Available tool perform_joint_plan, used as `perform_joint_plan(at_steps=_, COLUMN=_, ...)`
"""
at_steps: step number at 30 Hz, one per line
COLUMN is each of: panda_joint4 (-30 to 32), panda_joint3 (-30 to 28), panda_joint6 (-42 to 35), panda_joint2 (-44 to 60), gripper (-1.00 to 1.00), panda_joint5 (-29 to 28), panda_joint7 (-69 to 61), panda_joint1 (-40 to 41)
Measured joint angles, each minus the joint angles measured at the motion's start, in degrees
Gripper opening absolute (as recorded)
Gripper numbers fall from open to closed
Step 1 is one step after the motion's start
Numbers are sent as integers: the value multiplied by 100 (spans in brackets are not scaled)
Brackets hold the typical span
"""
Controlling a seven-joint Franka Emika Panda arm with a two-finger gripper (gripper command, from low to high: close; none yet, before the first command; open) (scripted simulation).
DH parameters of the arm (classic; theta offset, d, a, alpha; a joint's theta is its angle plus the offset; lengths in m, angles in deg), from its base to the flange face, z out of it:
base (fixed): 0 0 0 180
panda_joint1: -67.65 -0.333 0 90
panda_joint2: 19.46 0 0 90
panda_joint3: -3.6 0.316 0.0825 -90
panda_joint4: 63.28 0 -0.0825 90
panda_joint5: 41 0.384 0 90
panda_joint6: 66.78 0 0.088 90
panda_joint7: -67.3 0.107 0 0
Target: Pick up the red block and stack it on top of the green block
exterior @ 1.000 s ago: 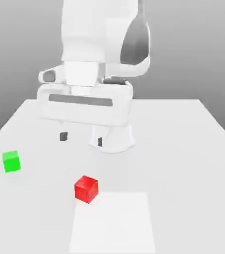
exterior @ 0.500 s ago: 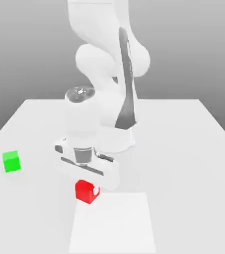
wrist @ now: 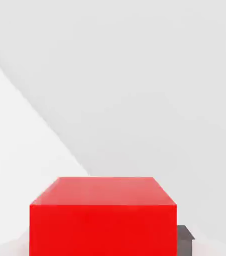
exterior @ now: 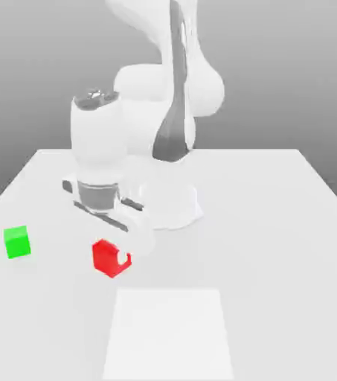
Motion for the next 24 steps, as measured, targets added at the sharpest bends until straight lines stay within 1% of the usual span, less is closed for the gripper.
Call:
perform_joint_plan(at_steps=14, panda_joint4=-735, panda_joint3=-1423, panda_joint6=-661, panda_joint2=43, gripper=-100, panda_joint5=-362, panda_joint7=2851, panda_joint1=2359)
perform_joint_plan(at_steps=17, panda_joint4=-794, panda_joint3=-1516, panda_joint6=-258, panda_joint2=521, gripper=-100, panda_joint5=-31, panda_joint7=2764, panda_joint1=2407)
perform_joint_plan(at_steps=20, panda_joint4=-827, panda_joint3=-1333, panda_joint6=302, panda_joint2=1154, gripper=-100, panda_joint5=608, panda_joint7=2329, panda_joint1=2464)
perform_joint_plan(at_steps=21, panda_joint4=-838, panda_joint3=-1209, panda_joint6=456, panda_joint2=1328, gripper=100, panda_joint5=790, panda_joint7=2198, panda_joint1=2548)
perform_joint_plan(at_steps=24, panda_joint4=-838, panda_joint3=-1209, panda_joint6=456, panda_joint2=1328, gripper=100, panda_joint5=790, panda_joint7=2198, panda_joint1=2548)
